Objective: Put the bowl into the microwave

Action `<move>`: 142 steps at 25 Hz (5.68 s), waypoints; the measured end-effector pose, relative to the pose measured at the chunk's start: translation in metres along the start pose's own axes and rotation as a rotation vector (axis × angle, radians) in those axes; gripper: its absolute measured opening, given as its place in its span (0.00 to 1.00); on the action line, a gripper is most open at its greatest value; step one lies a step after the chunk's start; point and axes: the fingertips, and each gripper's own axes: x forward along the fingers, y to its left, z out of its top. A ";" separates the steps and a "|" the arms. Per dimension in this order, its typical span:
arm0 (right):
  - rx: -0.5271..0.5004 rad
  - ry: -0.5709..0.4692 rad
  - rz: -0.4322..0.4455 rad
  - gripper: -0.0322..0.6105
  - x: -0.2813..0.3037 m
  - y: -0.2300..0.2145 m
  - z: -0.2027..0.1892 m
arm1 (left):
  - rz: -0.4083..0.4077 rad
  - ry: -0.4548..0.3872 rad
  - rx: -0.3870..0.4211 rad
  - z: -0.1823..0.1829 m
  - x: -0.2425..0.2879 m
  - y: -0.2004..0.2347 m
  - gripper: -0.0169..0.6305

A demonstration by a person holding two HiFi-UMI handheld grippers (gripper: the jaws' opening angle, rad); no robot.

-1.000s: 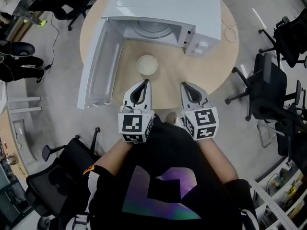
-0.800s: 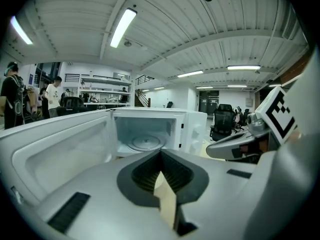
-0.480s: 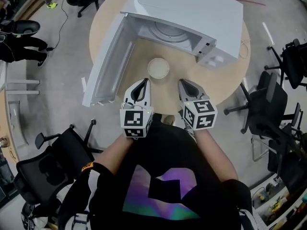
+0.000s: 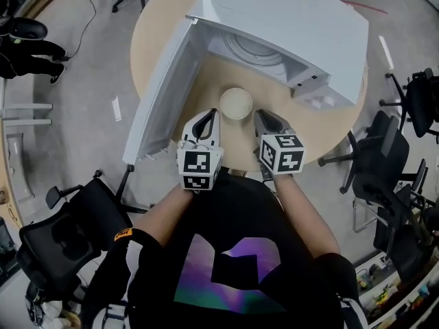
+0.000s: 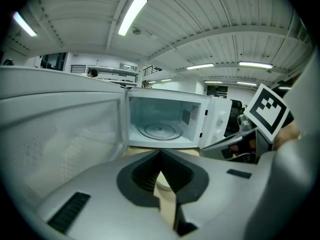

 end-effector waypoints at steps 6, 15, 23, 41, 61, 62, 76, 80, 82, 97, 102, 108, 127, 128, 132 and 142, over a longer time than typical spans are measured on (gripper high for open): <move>0.051 0.027 -0.028 0.08 0.023 -0.012 0.000 | -0.006 0.017 -0.015 -0.003 0.018 0.016 0.10; 0.135 0.068 -0.043 0.15 0.050 -0.020 -0.004 | -0.014 0.040 -0.032 -0.006 0.043 0.034 0.10; 0.203 0.115 -0.033 0.15 0.067 -0.024 -0.018 | -0.030 0.061 -0.037 -0.014 0.056 0.042 0.10; 0.520 0.041 0.045 0.14 0.070 -0.030 -0.028 | -0.062 0.078 -0.030 -0.025 0.065 0.044 0.10; 0.609 -0.017 0.061 0.11 0.066 -0.031 -0.016 | -0.051 0.069 -0.031 -0.020 0.065 0.048 0.10; 0.614 -0.023 0.061 0.11 0.065 -0.032 -0.015 | -0.053 0.069 -0.030 -0.019 0.066 0.048 0.10; 0.684 -0.147 0.091 0.11 0.066 -0.037 0.032 | -0.055 0.052 -0.016 -0.006 0.078 0.052 0.10; 0.702 -0.183 0.097 0.11 0.065 -0.040 0.049 | -0.053 0.040 -0.018 0.002 0.083 0.053 0.10; 0.708 -0.200 0.096 0.11 0.065 -0.043 0.056 | -0.052 0.033 -0.022 0.007 0.086 0.053 0.10; 0.744 -0.282 0.069 0.11 0.072 -0.062 0.090 | -0.047 -0.024 -0.043 0.041 0.109 0.049 0.10; 0.760 -0.307 0.059 0.11 0.076 -0.068 0.099 | -0.045 -0.026 -0.039 0.045 0.118 0.047 0.10; 0.779 -0.328 0.036 0.11 0.082 -0.079 0.106 | -0.031 -0.028 -0.042 0.050 0.130 0.050 0.10; 0.855 -0.429 -0.032 0.11 0.109 -0.102 0.124 | 0.005 -0.015 0.013 0.067 0.170 0.055 0.10; 0.860 -0.433 -0.034 0.11 0.111 -0.103 0.124 | 0.005 -0.016 0.017 0.068 0.172 0.055 0.10; 0.888 -0.457 -0.043 0.11 0.114 -0.106 0.125 | 0.002 -0.016 0.022 0.072 0.179 0.055 0.10; 0.939 -0.520 -0.056 0.11 0.123 -0.115 0.133 | -0.015 0.001 0.025 0.071 0.193 0.053 0.10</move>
